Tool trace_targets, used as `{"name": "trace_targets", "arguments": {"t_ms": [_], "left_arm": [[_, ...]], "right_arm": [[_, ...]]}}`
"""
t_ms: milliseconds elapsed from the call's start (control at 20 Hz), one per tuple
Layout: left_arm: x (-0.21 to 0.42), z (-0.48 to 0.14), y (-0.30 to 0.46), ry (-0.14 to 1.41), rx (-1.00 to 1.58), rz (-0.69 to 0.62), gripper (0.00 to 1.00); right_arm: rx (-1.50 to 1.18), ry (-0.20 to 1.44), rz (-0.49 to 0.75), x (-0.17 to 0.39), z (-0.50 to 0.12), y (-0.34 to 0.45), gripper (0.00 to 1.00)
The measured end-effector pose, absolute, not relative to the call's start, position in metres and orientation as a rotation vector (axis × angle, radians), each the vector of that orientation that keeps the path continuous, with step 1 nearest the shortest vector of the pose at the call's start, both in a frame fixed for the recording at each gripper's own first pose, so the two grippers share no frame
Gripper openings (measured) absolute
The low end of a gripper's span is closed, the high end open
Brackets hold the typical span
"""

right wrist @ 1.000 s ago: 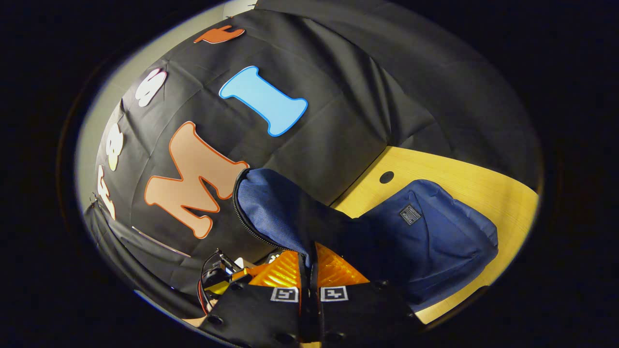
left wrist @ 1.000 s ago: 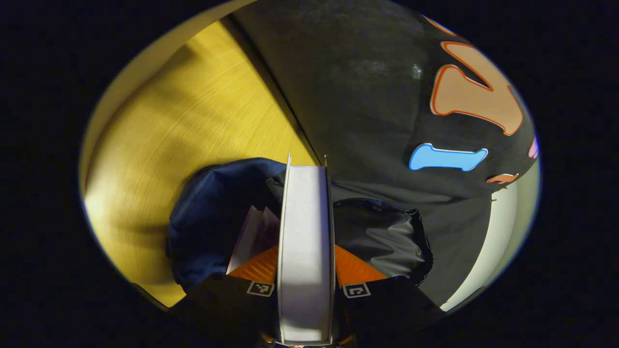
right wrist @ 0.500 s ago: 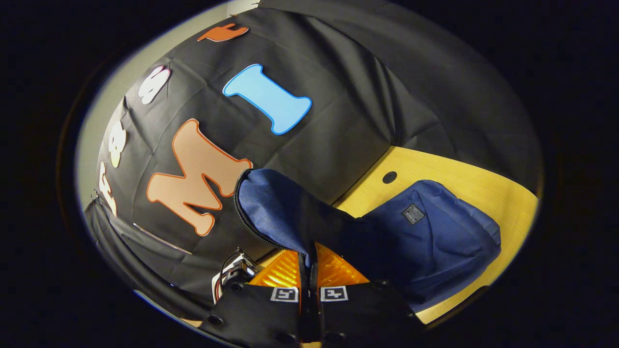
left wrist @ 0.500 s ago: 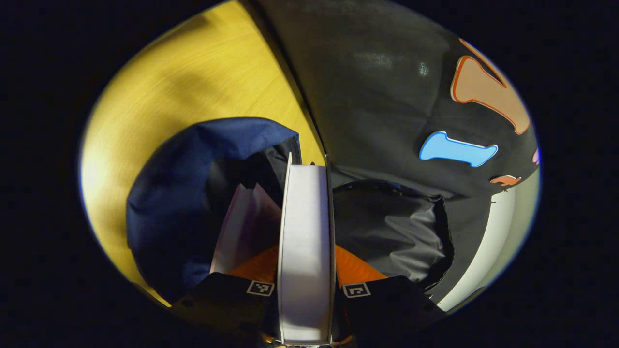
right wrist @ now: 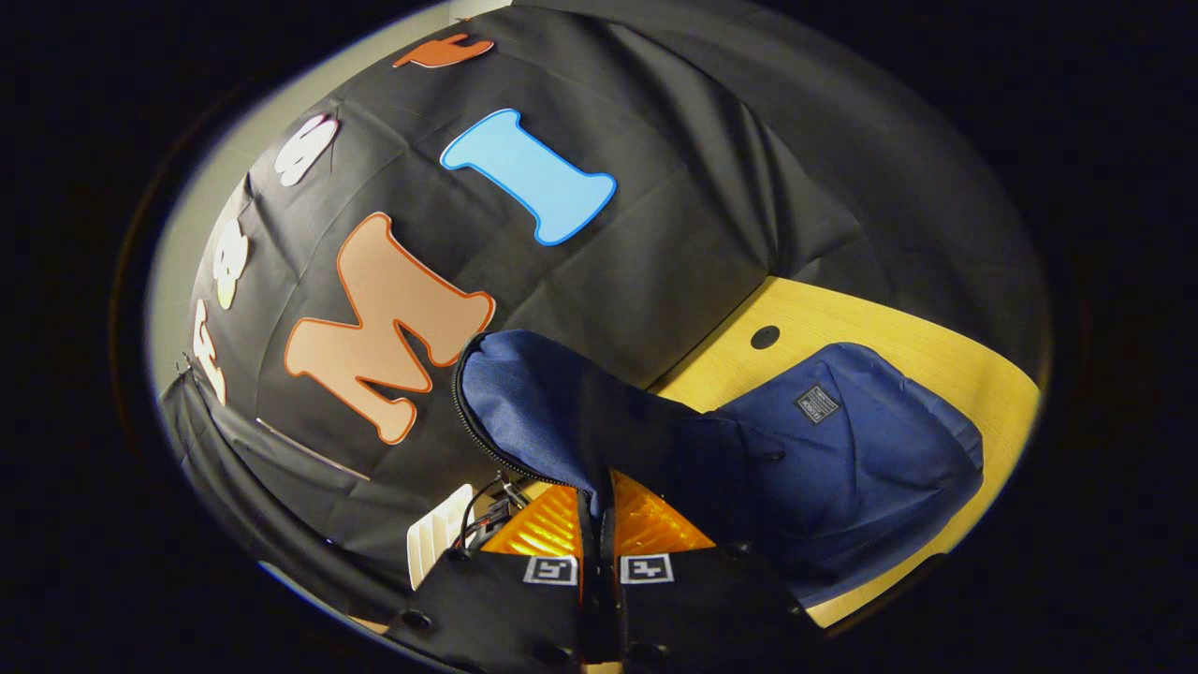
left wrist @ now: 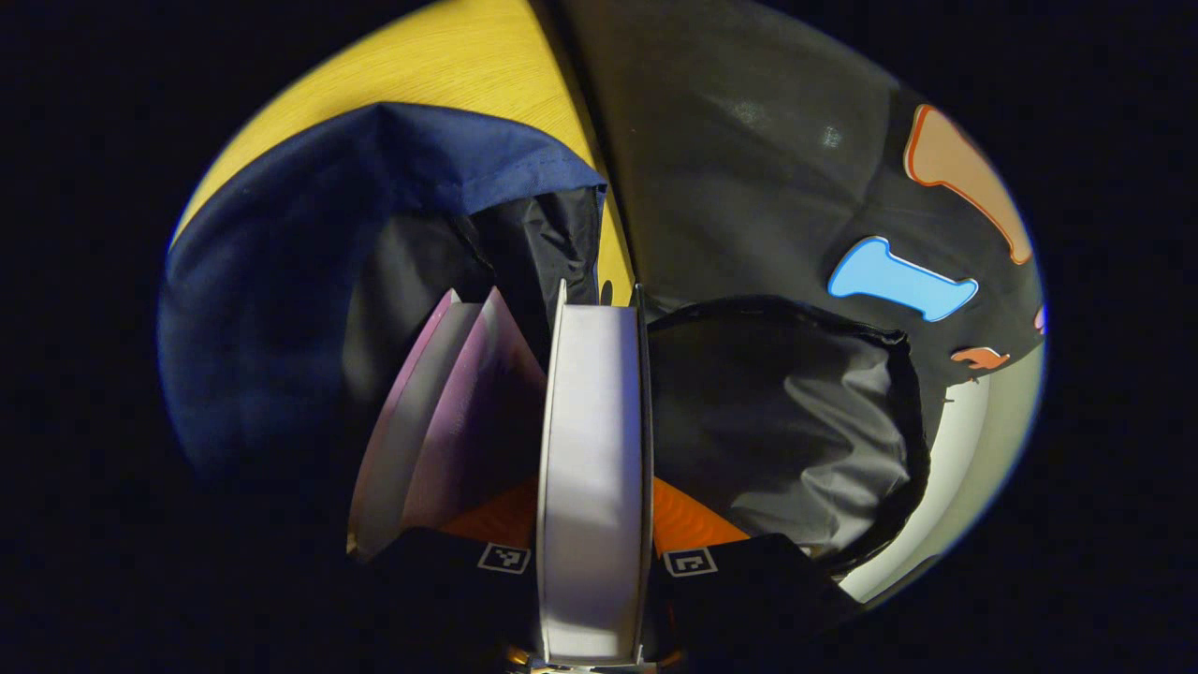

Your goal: Open the schoolbag, grab two books from the bookshelf and put them into the schoolbag.

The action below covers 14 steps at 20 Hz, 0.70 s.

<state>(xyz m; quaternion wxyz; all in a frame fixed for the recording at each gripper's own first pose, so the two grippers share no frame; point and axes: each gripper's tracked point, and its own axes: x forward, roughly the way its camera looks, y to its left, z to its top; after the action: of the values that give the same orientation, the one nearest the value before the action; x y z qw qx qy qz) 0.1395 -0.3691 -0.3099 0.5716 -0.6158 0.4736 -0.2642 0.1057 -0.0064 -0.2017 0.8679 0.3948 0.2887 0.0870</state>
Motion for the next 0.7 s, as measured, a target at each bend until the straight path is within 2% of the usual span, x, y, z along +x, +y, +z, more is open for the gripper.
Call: {"name": "trace_targets", "arguments": {"t_ms": [250, 300, 350, 400, 450, 500, 550, 600, 650, 700], "left_arm": [[0.141, -0.322, -0.373, 1.155, -1.445, -0.564, 0.37], [0.141, -0.326, -0.369, 1.178, -1.404, -0.525, 0.42], [0.141, -0.330, -0.369, 1.182, -1.344, -0.521, 0.40], [0.138, -0.331, -0.365, 1.183, -1.265, -0.510, 0.57], [0.143, -0.329, -0.362, 1.165, -1.204, -0.507, 0.67], [0.142, -0.325, -0.358, 1.159, -1.138, -0.519, 0.72], [0.140, -0.323, -0.356, 1.156, -1.060, -0.530, 0.80], [0.135, -0.322, -0.349, 1.166, -0.965, -0.540, 0.92], [0.131, -0.323, -0.341, 1.171, -0.874, -0.540, 0.91], [0.132, -0.322, -0.330, 1.159, -0.786, -0.528, 0.96]], "right_arm": [[0.812, 0.611, 0.189, 0.107, -0.203, -0.007, 0.03], [0.812, 0.615, 0.184, 0.107, -0.205, -0.007, 0.03], [0.817, 0.619, 0.184, 0.107, -0.207, -0.006, 0.03], [0.820, 0.620, 0.184, 0.106, -0.207, -0.005, 0.03], [0.818, 0.619, 0.184, 0.107, -0.208, -0.005, 0.03], [0.814, 0.618, 0.183, 0.107, -0.209, -0.006, 0.03], [0.809, 0.617, 0.184, 0.106, -0.209, -0.005, 0.03], [0.809, 0.617, 0.182, 0.107, -0.209, -0.006, 0.03], [0.805, 0.617, 0.183, 0.106, -0.211, -0.005, 0.03], [0.797, 0.617, 0.182, 0.105, -0.211, -0.005, 0.03]]}}
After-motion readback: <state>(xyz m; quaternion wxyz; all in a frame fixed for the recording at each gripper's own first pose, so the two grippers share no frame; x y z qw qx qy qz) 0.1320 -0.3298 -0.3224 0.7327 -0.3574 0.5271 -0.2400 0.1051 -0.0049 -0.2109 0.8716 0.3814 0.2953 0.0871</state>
